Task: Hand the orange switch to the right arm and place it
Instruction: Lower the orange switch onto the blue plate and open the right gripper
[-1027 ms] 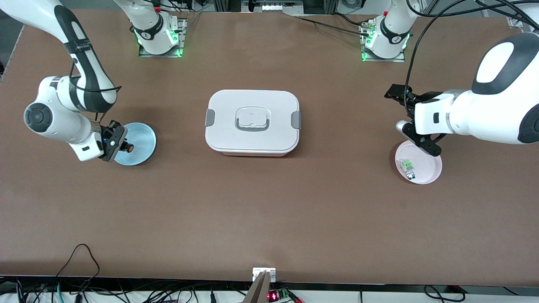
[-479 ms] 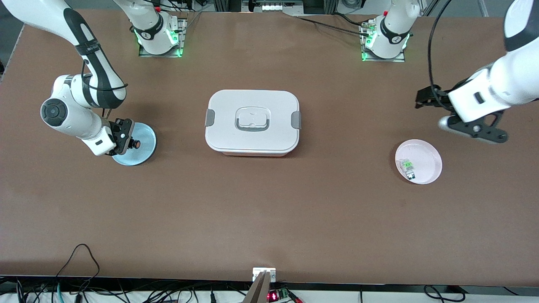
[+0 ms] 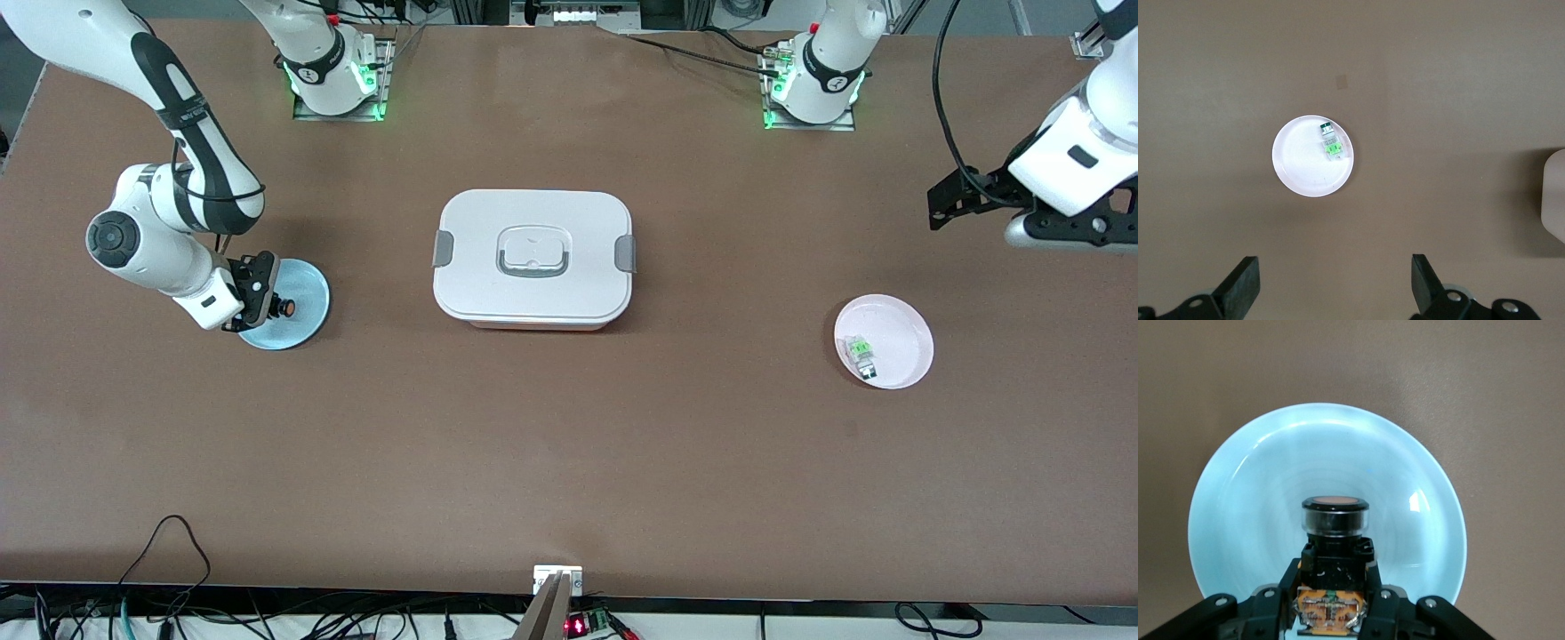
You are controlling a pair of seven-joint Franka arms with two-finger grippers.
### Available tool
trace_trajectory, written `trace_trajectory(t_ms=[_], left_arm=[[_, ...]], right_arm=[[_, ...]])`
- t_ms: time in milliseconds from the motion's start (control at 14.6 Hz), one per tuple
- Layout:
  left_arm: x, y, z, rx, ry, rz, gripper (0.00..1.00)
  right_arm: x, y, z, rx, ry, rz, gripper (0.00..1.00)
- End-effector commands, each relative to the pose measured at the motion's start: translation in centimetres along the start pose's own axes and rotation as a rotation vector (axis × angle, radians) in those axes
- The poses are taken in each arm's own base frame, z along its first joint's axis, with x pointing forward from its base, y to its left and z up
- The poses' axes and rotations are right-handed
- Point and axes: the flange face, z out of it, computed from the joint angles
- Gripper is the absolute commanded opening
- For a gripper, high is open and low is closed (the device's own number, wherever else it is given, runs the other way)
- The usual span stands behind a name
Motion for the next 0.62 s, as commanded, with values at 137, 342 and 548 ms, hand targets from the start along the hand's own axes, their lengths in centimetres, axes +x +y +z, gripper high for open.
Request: trace_trajectory(t_ms=[137,342,548], left_arm=[[0.2,0.4,1.4,0.097,-0.013,0.015,1.0],[0.2,1.3,1.4,0.078,-0.012,0.025,1.0],[0.6,2.1,0.9,0.062,-0.004,0.03,1.0]], right_arm=[[0.0,-0.1,0.7,-0.011,0.003,-0.049,0.32],[0.0,-0.2,1.1,-0.005,0.005,-0.053,0.43],[0.0,-0.1,0.8,-0.005,0.004,-0.034,0.73]])
